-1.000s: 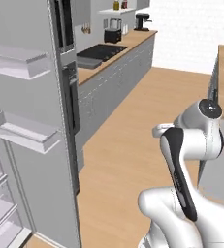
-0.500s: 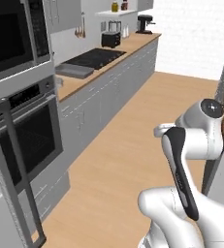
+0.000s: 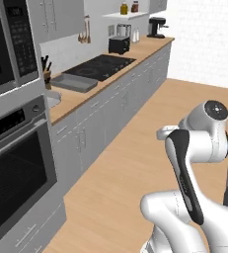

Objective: Place one mushroom and one chicken drumstick in each tupperware on the nearby counter, to pack two identical lunches.

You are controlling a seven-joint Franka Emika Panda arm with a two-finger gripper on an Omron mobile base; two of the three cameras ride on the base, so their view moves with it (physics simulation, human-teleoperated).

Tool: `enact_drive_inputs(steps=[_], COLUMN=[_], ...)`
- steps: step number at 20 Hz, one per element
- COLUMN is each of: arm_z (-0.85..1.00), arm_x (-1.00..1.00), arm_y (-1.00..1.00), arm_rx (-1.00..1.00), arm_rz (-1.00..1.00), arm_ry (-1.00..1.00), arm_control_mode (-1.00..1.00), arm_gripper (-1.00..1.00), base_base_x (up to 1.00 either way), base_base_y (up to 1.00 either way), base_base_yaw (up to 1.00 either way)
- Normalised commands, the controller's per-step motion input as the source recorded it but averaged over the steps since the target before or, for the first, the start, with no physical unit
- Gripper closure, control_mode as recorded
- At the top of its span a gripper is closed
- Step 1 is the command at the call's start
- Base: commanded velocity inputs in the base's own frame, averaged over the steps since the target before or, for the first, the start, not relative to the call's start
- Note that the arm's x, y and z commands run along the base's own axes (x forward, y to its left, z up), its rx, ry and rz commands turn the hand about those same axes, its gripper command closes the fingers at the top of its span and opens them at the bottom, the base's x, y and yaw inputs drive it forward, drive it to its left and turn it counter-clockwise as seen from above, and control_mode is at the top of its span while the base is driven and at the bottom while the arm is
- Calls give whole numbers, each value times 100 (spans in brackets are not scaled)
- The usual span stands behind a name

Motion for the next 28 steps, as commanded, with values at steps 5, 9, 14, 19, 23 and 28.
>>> enact_drive_inputs(steps=[5, 9, 14, 19, 23, 28], arm_z=[0, 0, 0, 0, 0, 0], arm_x=[0, 0, 0, 0, 0, 0], arm_y=[0, 0, 0, 0, 0, 0], arm_rx=[0, 0, 0, 0, 0, 0], arm_rz=[0, 0, 0, 0, 0, 0], arm_ry=[0, 0, 0, 0, 0, 0], arm_control_mode=[100, 100, 100, 100, 100, 100], arm_gripper=[100, 100, 100, 100, 100, 100], base_base_x=[97, 97, 100, 96, 72, 51], base_base_y=[0, 0, 0, -7, -28, -69], base_base_yaw=[15, 32, 34, 41, 50, 57])
